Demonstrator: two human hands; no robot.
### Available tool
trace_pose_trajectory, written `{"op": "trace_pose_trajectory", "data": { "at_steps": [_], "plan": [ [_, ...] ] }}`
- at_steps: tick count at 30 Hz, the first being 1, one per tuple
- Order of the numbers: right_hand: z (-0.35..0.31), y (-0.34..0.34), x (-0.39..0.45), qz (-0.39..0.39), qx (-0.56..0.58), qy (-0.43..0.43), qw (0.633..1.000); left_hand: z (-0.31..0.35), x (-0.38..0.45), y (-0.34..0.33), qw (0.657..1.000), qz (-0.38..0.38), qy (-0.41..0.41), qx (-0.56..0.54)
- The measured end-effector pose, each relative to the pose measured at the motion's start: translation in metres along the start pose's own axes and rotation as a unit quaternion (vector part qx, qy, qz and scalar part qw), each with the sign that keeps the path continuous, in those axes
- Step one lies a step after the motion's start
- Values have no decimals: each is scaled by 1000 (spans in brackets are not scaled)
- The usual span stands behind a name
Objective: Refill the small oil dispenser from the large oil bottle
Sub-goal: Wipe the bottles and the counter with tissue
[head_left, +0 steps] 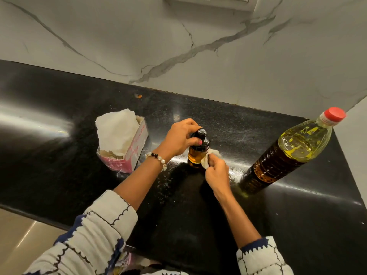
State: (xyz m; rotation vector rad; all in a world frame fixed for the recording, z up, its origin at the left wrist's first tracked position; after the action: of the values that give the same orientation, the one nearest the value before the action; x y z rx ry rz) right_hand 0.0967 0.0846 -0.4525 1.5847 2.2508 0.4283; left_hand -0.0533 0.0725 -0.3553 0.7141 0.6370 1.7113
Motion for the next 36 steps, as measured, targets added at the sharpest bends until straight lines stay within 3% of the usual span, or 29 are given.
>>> {"op": "trace_pose_trajectory", "data": {
  "at_steps": [4,7,10,12,17,21,24,30,36],
  "plan": [
    [-20,5,-9,34,61,40,997,2,3,3,1000,10,18,22],
    [-44,14,5,41,117,76,989,7,-7,-6,997,67,39,15],
    [-41,14,23,16,86,74,993,8,-19,-13,985,161,56,9],
    [-23,9,25,0,50,45,998,9,-20,-15,982,176,61,14],
    [-5,6,-3,-3,8,31,999,4,-8,-6,991,125,38,21],
    [-35,14,-6,30,108,64,992,2,1,-1,998,61,22,23],
    [-46,19,23,4,151,74,986,7,2,-2,999,34,10,11],
    [-12,8,30,-54,83,12,995,9,0,-1,1000,24,-1,-16],
    [-1,7,7,-46,56,31,997,3,-4,2,998,30,7,-52]
  ]
}}
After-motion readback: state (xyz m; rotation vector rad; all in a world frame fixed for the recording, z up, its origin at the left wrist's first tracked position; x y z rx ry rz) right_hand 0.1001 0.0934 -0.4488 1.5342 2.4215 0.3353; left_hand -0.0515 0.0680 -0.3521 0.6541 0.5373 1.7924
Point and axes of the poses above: each hand's wrist, its own x-axis towards the middle knuckle, its own y-axis out of the back of the hand, z = x × y, the point moved 4 cm from there along x, towards the middle knuckle, and after that the axes turned 3 degrees about z, right-handed, at the moved point
